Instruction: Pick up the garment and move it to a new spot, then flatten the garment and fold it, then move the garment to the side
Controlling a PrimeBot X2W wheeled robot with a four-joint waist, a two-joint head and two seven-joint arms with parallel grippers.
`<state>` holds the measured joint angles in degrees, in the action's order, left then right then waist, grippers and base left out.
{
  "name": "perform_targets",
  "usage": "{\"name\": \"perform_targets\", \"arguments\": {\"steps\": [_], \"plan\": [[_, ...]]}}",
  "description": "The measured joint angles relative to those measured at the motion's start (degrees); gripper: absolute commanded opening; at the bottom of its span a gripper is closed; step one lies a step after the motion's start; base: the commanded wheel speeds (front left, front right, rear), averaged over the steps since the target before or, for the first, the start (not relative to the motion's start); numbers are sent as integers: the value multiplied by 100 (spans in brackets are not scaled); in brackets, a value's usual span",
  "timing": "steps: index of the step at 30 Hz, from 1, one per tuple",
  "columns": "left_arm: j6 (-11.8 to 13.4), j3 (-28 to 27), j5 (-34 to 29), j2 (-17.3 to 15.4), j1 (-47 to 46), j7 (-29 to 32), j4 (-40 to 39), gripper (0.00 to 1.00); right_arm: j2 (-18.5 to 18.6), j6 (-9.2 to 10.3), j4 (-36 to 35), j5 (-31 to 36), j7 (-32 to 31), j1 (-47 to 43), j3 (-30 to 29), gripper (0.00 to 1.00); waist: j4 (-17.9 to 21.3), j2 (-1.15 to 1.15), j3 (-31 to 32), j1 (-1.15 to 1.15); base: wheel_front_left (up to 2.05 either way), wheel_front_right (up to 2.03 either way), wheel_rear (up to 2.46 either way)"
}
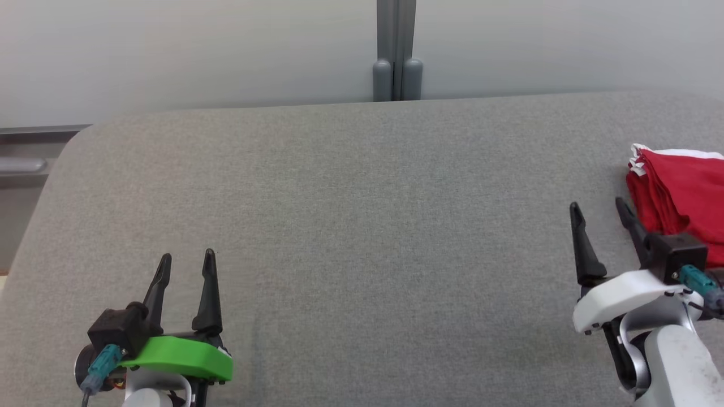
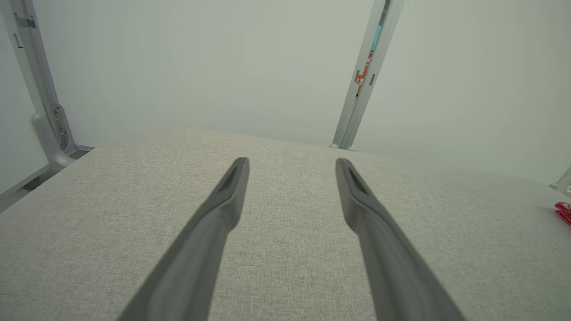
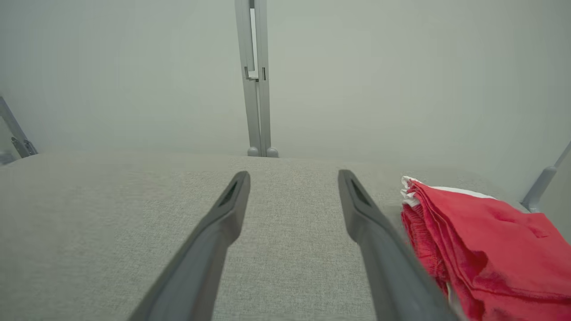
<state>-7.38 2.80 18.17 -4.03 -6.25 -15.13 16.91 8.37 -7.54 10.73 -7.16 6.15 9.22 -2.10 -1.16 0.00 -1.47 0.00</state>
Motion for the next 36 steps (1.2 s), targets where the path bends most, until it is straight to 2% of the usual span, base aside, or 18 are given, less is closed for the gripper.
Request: {"name": "perform_targets", "arguments": {"steps": [11, 36], "plan": [[0, -135, -5, 65, 177, 0, 34, 100, -249, 0, -45, 98, -59, -420, 37, 100, -188, 0, 198, 0, 0, 0, 0], [0, -122, -5, 93, 174, 0, 63, 100, -432, 0, -25, 231, -116, -514, 32, 100, -14, 0, 67, 0, 0, 0, 0]]}}
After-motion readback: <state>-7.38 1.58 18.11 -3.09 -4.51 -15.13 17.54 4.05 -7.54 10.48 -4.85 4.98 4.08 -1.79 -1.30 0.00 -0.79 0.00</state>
